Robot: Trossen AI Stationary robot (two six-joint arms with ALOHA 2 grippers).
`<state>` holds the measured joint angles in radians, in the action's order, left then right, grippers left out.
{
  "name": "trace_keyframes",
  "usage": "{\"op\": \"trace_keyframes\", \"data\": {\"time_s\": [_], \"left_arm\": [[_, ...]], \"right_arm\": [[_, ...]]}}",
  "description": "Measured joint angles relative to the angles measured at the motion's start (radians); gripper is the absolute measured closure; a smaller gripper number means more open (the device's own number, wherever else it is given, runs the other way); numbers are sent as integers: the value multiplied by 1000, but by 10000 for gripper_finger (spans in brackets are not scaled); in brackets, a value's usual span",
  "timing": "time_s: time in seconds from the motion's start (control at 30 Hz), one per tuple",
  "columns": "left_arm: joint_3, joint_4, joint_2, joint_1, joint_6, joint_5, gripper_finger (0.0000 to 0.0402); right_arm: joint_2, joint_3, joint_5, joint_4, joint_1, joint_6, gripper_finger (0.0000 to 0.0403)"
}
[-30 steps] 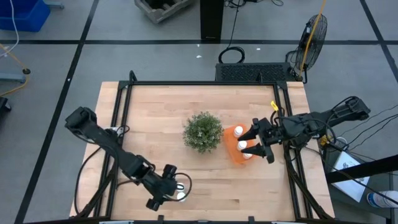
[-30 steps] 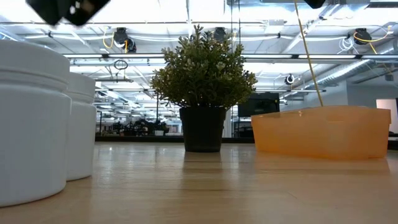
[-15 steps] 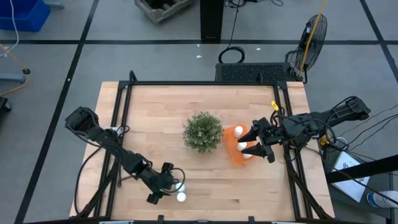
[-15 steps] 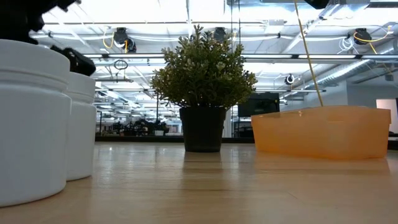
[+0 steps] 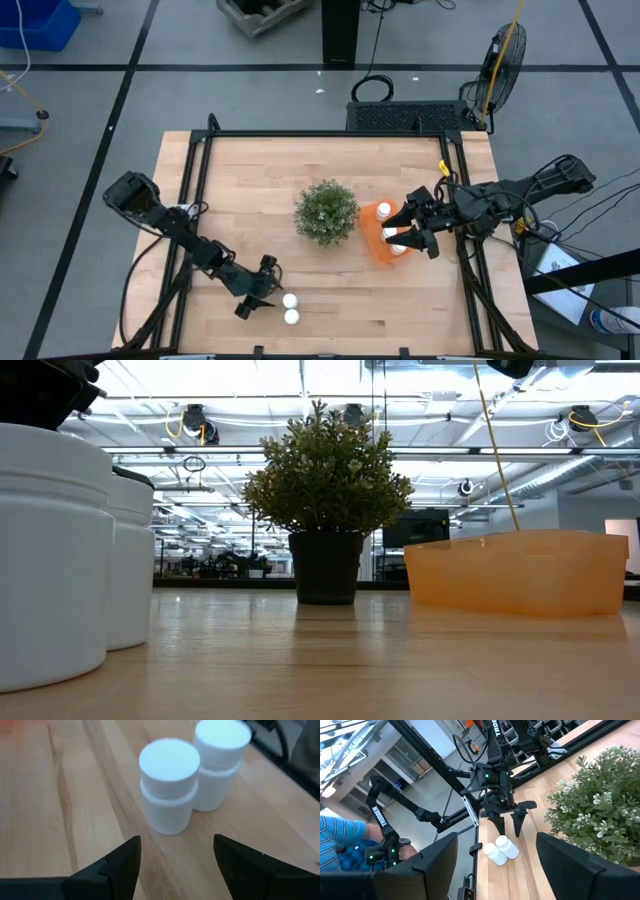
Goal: Pick and place pill bottles into a basket
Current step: Put the white medicine bottle into the orange bin
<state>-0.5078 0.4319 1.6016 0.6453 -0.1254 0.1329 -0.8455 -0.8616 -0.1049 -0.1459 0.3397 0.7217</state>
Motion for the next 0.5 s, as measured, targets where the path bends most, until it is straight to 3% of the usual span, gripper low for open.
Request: {"op": "trace_keyframes", "data": {"time_s": [0.33,0.5], "left_arm": [[64,132,16,-37,110,-3,147],[64,164,15,-59,147,-85,147]], "right_arm": [[-16,0,-27,6,-19,-3,140],[-16,0,-27,8,-35,-9,140]]}}
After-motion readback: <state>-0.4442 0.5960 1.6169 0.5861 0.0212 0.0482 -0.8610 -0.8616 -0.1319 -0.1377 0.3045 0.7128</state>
